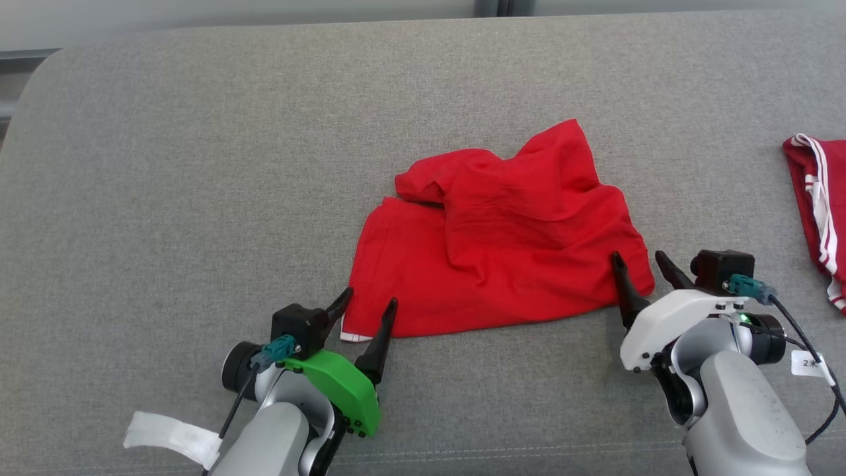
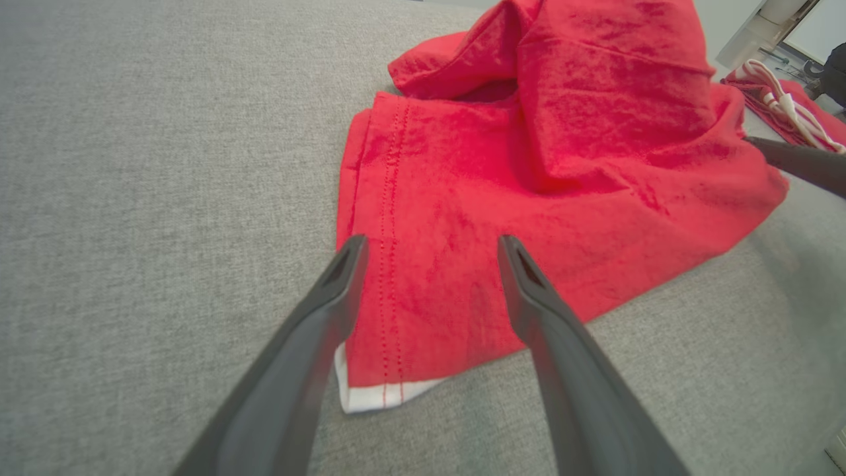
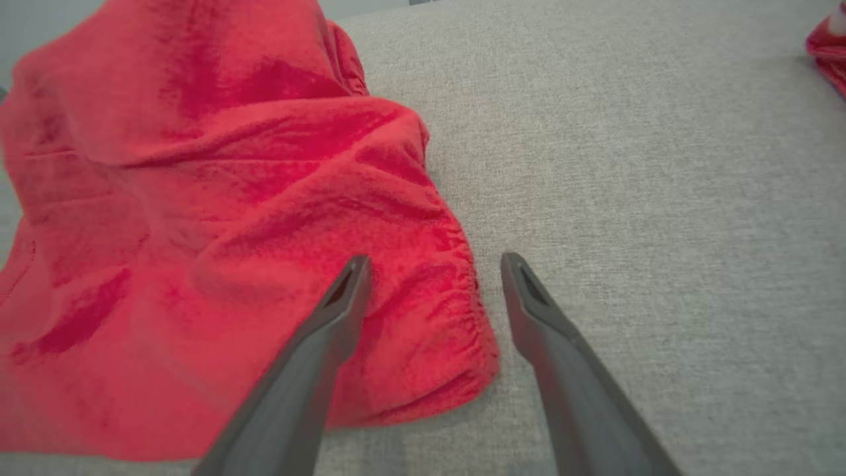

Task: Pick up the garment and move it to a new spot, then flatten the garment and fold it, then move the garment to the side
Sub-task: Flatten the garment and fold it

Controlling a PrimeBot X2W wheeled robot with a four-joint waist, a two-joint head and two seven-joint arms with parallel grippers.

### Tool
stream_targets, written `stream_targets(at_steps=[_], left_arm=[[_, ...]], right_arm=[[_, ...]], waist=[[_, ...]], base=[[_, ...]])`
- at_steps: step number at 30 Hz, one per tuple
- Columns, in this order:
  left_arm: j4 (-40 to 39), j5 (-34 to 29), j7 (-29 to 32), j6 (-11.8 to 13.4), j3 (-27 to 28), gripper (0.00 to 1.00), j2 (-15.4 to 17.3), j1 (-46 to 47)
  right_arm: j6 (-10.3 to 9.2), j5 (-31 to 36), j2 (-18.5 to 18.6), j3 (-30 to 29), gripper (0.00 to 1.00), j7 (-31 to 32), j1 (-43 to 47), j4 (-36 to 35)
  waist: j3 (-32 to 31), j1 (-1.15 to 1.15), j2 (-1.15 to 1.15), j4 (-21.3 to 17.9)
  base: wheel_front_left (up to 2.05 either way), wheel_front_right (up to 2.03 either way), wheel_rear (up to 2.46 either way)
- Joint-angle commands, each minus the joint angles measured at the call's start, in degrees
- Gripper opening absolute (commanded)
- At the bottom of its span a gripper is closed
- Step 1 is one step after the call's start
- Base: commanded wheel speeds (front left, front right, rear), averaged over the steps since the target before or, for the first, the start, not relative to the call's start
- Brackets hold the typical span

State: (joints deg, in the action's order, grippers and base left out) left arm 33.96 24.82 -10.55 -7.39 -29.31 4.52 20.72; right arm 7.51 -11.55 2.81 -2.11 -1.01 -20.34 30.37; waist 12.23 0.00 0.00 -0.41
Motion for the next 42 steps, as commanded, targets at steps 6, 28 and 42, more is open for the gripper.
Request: stream_targets(at_steps=[6, 28, 42], left_arm=[[2.6, 1.8, 1.3, -0.1, -2.3, 1.0, 0.5, 2.8], [10.3, 2.4, -0.7, 1.3, -3.9, 0.0, -0.2, 7.3], [11.0, 3.3, -0.5, 1.3, -4.6, 1.0, 0.4, 6.7]], right_arm=[[-0.05, 1.1, 0.2, 2.0, 1.0, 3.0, -1.6, 1.0], [-0.05, 2.2, 0.2, 2.4, 0.0, 3.2, -2.5, 0.8], [-0.05, 2.8, 0.2, 1.6, 1.0, 2.9, -0.9, -0.2]], waist=[[0.6, 0.0, 0.0, 0.0], [1.7, 0.0, 0.0, 0.2], [-0.3, 0.0, 0.0, 0.3]], base=[[0.0, 0.0, 0.0], [0.0, 0.0, 0.0], [0.0, 0.0, 0.0]])
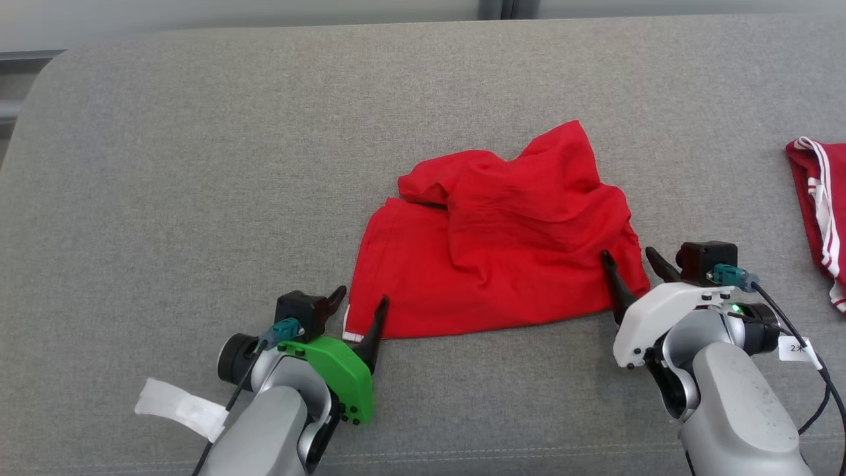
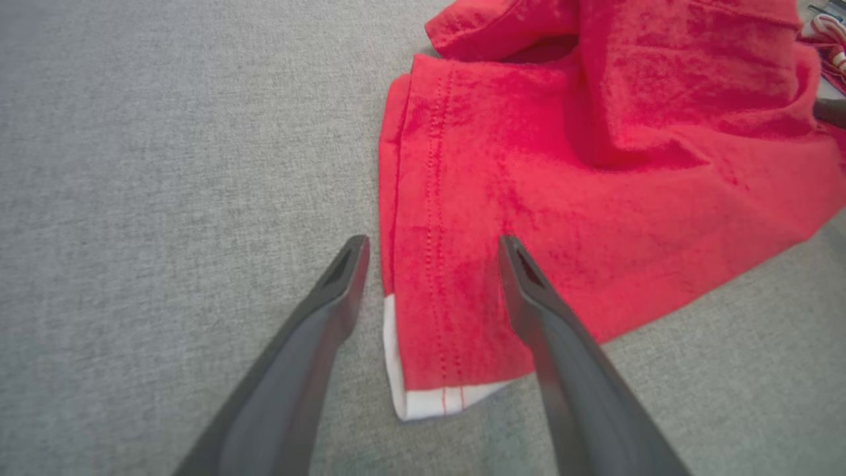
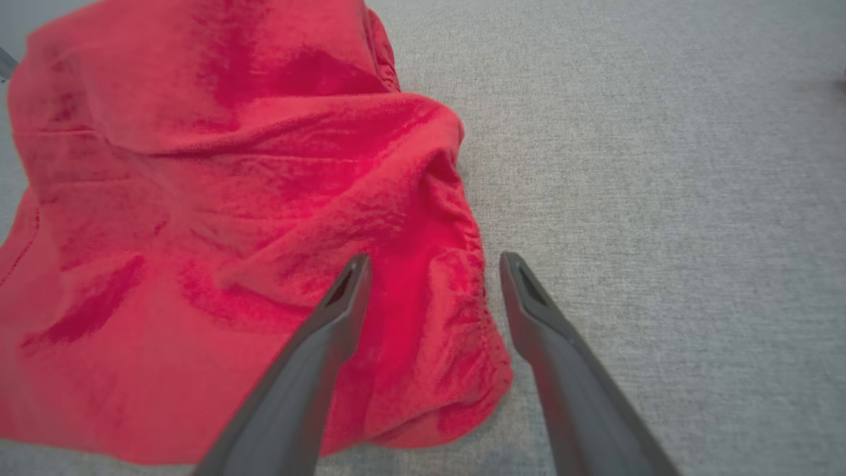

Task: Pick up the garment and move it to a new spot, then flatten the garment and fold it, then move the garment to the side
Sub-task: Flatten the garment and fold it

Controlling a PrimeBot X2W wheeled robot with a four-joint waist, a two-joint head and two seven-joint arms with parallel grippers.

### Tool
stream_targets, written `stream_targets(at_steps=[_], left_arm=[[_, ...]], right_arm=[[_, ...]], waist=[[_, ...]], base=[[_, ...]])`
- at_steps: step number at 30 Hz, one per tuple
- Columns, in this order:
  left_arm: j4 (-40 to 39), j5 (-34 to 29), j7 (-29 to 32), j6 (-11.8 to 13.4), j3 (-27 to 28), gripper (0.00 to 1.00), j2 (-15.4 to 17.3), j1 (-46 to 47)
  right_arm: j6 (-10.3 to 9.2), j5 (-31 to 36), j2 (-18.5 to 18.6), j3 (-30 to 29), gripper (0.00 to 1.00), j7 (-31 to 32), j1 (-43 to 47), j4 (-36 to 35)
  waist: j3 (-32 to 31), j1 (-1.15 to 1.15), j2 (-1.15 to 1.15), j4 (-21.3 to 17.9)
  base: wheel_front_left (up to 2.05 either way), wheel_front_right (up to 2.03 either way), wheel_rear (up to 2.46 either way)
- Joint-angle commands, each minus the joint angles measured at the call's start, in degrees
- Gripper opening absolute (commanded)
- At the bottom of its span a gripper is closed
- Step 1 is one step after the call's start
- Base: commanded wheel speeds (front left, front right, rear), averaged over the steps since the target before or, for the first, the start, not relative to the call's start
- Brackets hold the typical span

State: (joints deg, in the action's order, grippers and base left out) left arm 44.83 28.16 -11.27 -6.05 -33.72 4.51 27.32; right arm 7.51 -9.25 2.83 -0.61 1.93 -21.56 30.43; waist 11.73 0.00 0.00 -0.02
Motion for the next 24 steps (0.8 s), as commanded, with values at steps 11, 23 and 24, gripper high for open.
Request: stream_targets(at_steps=[11, 23, 24], left_arm=[[1.7, -1.2, 1.6, -0.1, -2.4, 0.0, 0.4, 3.3], [-0.6, 1.6, -2.2, 1.3, 1.1, 0.0, 1.0, 4.9], [-0.9, 1.9, -2.2, 1.4, 1.4, 0.0, 1.1, 5.1]], right_arm=[[-0.05, 1.3, 0.1, 1.5, 0.0, 0.4, -2.7, 0.8], [-0.05, 0.6, 0.2, 1.6, 0.0, 0.0, -4.5, -1.4], [-0.05, 0.9, 0.4, 1.8, 0.0, 0.5, -4.9, -1.9]], waist=[[3.6, 0.0, 0.0, -0.1], [3.2, 0.0, 0.0, 1.0], [3.2, 0.0, 0.0, 1.1]], base=[[0.0, 0.0, 0.0], [0.0, 0.0, 0.0], [0.0, 0.0, 0.0]])
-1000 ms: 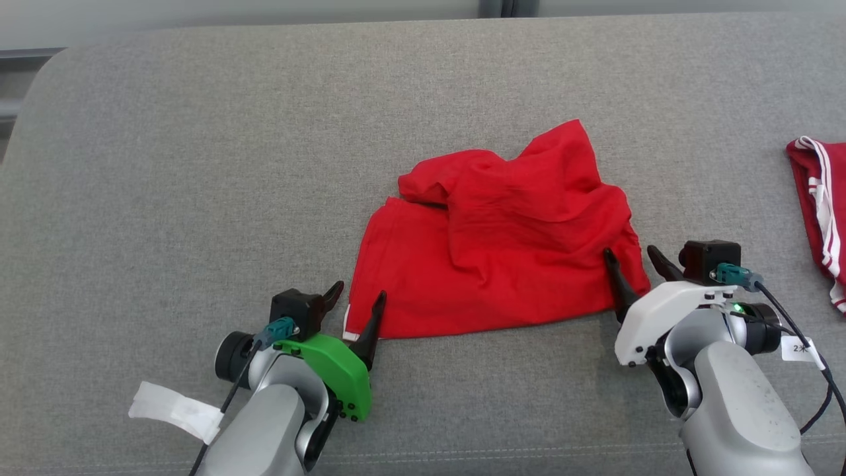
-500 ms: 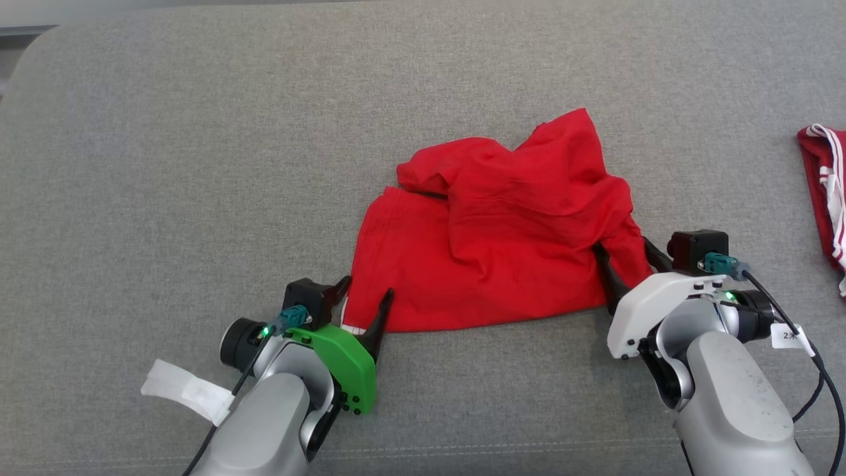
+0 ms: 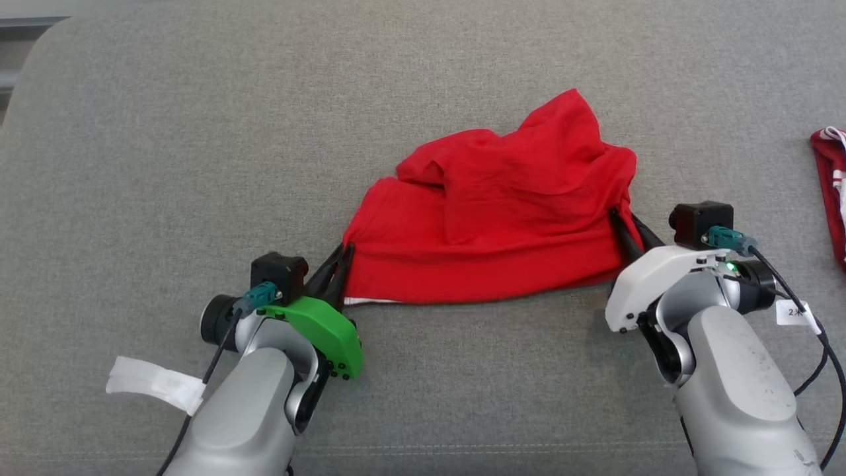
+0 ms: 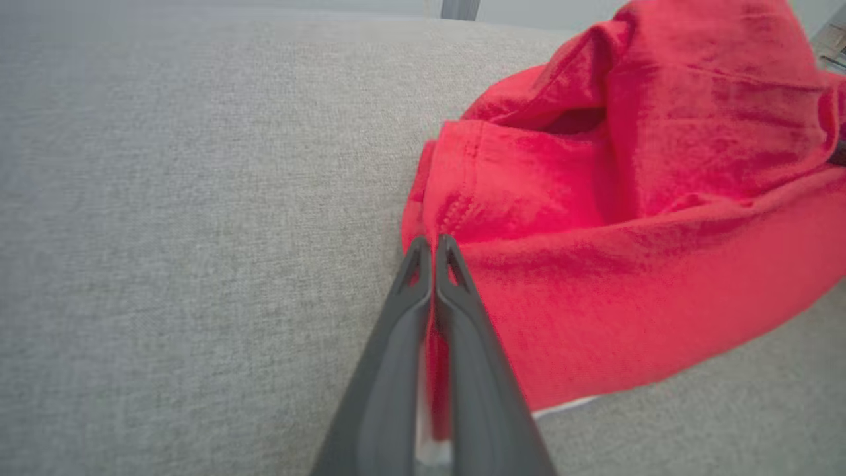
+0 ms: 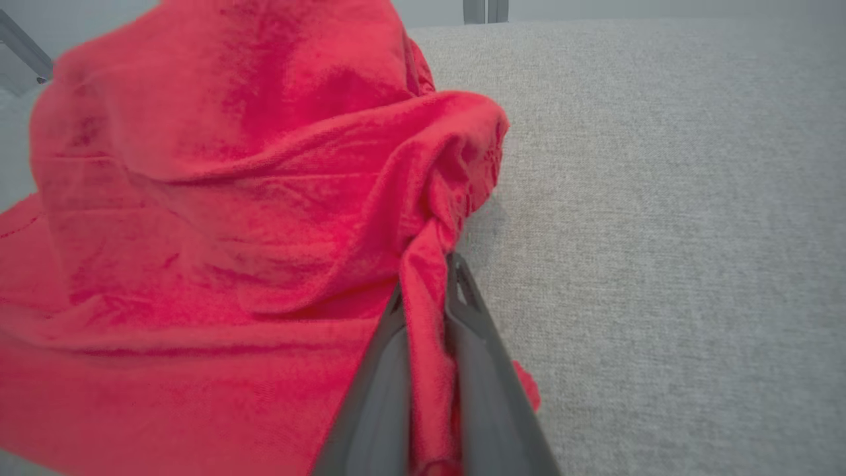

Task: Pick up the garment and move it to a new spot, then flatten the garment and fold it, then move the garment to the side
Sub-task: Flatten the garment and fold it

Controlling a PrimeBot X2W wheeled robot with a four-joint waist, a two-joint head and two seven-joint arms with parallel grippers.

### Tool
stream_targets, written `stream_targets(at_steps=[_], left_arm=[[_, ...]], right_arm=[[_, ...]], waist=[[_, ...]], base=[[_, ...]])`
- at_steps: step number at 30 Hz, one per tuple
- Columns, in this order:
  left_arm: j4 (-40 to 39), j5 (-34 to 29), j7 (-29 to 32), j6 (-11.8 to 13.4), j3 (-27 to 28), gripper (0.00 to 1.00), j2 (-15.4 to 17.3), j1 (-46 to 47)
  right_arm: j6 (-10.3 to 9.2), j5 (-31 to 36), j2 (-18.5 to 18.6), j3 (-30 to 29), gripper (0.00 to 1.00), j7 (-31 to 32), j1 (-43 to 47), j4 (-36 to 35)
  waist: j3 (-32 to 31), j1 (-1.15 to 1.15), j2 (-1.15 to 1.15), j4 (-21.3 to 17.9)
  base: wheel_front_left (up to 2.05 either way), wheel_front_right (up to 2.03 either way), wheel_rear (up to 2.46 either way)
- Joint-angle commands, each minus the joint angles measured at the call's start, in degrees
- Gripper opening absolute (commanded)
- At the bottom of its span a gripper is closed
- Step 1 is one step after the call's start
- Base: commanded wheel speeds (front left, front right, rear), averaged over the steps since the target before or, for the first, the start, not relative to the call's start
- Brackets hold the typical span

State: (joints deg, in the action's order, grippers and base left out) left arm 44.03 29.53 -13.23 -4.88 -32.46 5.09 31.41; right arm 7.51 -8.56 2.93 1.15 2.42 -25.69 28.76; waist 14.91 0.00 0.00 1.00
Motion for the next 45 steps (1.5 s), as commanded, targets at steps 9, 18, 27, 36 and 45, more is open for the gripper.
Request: stream_targets(at_steps=[9, 18, 27, 36, 45], left_arm=[[-0.8, 1.0, 0.8, 0.6, 1.3, 0.0, 1.6, 5.3], [1.1, 1.7, 0.7, 1.3, 2.0, 0.0, 0.7, 10.6], [5.3, 1.4, -0.9, 2.6, 2.6, 1.0, -0.4, 16.0], [6.7, 1.8, -2.0, 3.0, 4.2, 1.0, -1.2, 15.6], [1.1, 0.3, -2.0, 3.6, 8.7, 1.0, 0.3, 9.1]], right_arm=[[-0.05, -1.5, 2.1, 4.2, 0.0, 7.5, -7.9, -0.2], [-0.06, -4.1, 3.6, 7.7, 0.0, 12.7, -18.1, 5.6], [-0.06, -4.5, 3.3, 9.4, 1.0, 11.5, -26.1, 13.6], [-0.05, -7.1, 3.1, 10.3, 1.0, 6.7, -28.3, 17.4], [-0.06, -11.6, 7.3, 11.1, 1.0, 6.1, -22.7, 14.7]], waist=[[1.9, 0.0, 0.0, 1.0], [5.6, 0.0, 0.0, 2.6], [8.3, 0.0, 0.0, 3.7], [6.8, 0.0, 0.0, 3.9], [1.6, 0.0, 0.0, 3.5]], base=[[0.0, 0.0, 0.0], [0.0, 0.0, 0.0], [0.0, 0.0, 0.0], [0.0, 0.0, 0.0], [0.0, 0.0, 0.0]])
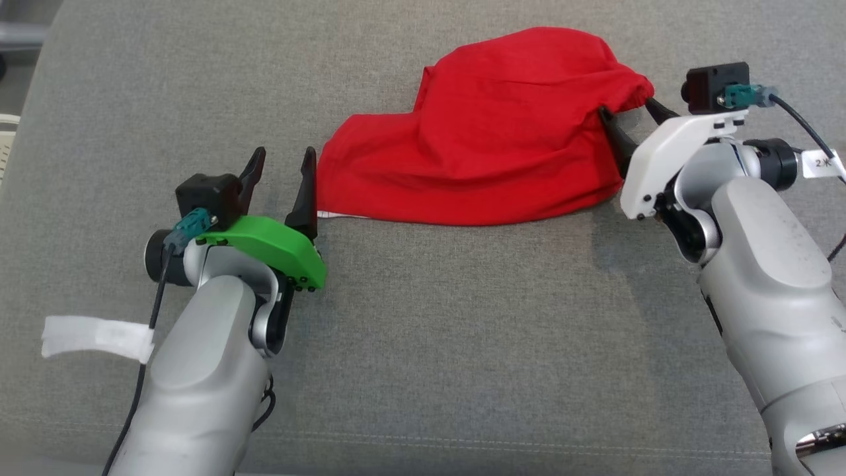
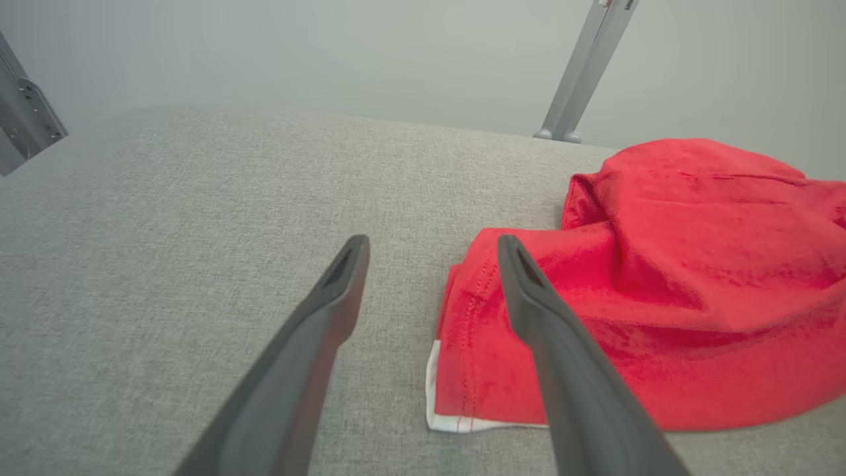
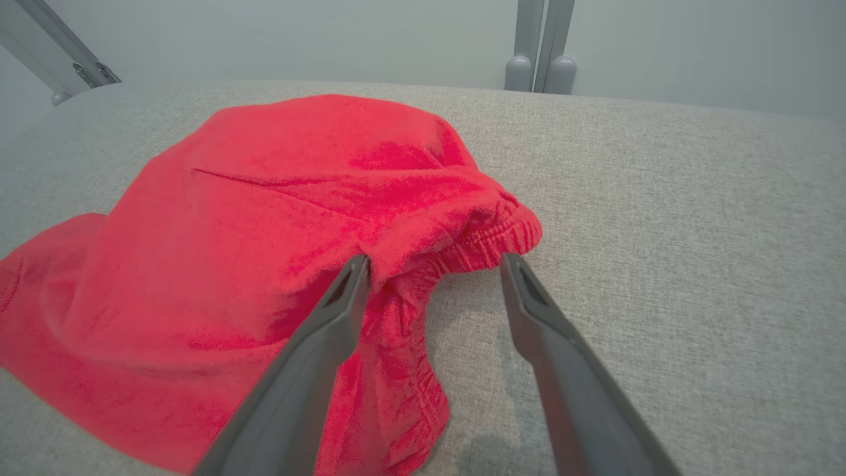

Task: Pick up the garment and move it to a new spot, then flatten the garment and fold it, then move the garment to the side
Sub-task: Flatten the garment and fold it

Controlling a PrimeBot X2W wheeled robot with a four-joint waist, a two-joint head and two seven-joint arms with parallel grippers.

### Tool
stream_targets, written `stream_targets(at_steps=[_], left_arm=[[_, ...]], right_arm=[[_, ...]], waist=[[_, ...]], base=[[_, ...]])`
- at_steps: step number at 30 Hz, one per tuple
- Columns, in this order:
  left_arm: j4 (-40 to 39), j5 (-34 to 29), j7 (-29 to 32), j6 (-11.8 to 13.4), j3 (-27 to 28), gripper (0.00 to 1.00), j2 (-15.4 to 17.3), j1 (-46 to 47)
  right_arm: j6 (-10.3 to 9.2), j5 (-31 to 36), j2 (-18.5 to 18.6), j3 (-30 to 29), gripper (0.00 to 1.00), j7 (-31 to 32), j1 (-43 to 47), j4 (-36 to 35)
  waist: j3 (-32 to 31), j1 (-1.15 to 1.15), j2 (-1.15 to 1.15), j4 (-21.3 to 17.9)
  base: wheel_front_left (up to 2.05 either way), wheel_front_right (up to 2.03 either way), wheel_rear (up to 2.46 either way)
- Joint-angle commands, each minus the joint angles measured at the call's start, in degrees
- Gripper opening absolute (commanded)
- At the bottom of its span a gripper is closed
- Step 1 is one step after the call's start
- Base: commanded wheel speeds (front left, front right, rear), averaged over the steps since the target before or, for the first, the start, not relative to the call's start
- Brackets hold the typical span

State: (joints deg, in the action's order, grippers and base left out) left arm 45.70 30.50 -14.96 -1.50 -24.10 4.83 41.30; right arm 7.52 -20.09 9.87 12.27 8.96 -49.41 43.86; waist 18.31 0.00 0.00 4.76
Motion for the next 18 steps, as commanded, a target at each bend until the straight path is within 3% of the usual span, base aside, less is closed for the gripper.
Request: stream_targets(at_steps=[1, 7, 18], left_arm=[[-1.5, -0.8, -0.3, 0.4, 1.1, 1.0, 0.8, -2.0], [-9.7, -3.2, -0.2, 0.7, 5.2, 1.0, 1.4, -10.3], [-22.4, -7.6, -0.2, -0.1, 12.4, 1.0, 0.8, -26.7]], right_arm=[[-0.06, -0.3, 1.0, -0.3, 1.0, -0.8, 2.1, -1.1], [-0.06, 1.1, 1.6, -5.2, 1.0, -5.2, 10.5, -5.4], [-0.06, 5.4, -3.9, -12.7, 1.0, -12.8, 27.9, -15.2]], waist=[[-2.5, 0.0, 0.0, -0.4], [-6.5, 0.0, 0.0, -0.9], [-13.1, 0.0, 0.0, -0.9]], base=[[0.0, 0.0, 0.0], [0.0, 0.0, 0.0], [0.0, 0.0, 0.0]])
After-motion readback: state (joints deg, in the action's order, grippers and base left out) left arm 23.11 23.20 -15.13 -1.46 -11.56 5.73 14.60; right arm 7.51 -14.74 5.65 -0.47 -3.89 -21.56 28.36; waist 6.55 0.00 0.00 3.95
